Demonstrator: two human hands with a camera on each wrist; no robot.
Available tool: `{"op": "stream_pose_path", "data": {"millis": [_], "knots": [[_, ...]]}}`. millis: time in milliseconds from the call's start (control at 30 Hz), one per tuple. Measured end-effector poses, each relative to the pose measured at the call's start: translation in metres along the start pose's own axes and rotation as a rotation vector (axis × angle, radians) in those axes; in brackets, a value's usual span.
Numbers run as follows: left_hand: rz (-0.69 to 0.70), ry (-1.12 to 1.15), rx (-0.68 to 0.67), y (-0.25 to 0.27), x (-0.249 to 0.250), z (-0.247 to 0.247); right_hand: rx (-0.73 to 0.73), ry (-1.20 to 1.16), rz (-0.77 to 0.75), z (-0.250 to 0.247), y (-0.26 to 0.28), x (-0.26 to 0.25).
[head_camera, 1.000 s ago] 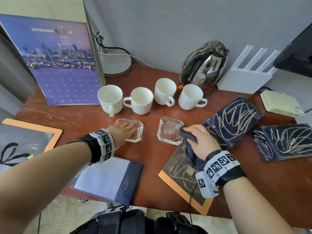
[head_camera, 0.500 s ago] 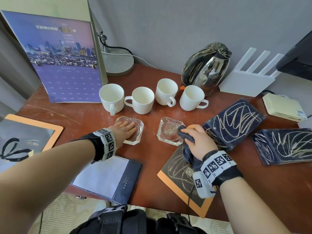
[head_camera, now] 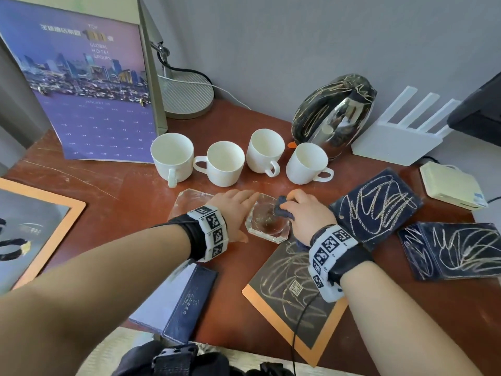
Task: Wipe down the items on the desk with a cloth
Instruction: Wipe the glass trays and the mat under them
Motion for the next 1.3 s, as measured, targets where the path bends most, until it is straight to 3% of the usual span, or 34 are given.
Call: {"op": "stream_pose_path", "data": {"millis": [133, 300, 467, 600, 700, 767, 900, 1067, 1200, 1300], "knots": [[0.029, 0.035, -0.072, -0.036, 0.012, 0.017, -0.121, 0.309, -0.061, 0.009, -0.015, -0.013], [0.031, 0.08, -0.054, -0.044, 0.008, 0.024, -0.22, 0.411, -0.027, 0.025, -0.018, -0.015], [0.027, 0.1, -0.026, -0.043, 0.007, 0.023, -0.343, 0.226, -0.163, 0.033, -0.02, -0.015], [-0.021, 0.24, -0.035, -0.041, 0.005, 0.02, -0.263, 0.048, -0.262, 0.034, -0.015, -0.017], [-0.02, 0.321, -0.039, -0.044, 0.003, 0.019, -0.176, 0.05, -0.321, 0.033, -0.015, -0.028], [-0.029, 0.344, -0.024, -0.045, 0.002, 0.018, -0.128, 0.064, -0.282, 0.031, -0.019, -0.03], [-0.051, 0.332, -0.015, -0.042, 0.005, 0.015, -0.039, 0.063, -0.044, 0.024, -0.024, -0.022], [-0.089, 0.333, -0.034, -0.048, 0.0, 0.023, -0.15, 0.089, 0.098, 0.026, -0.018, -0.018], [-0.107, 0.353, -0.014, -0.048, 0.001, 0.026, -0.304, -0.061, -0.067, 0.039, -0.016, -0.019], [-0.114, 0.36, -0.014, -0.049, 0.001, 0.027, -0.206, -0.119, -0.177, 0.035, -0.018, -0.026]]}}
Point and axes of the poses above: each hand's wrist, its own y-axis away from the middle knuckle, its own z-axis out of the palm, x = y × z, the point moved 7 cm from there along -y, towards the middle knuckle, and after that the axes turned 5 degrees about z, right-handed, at the moved point
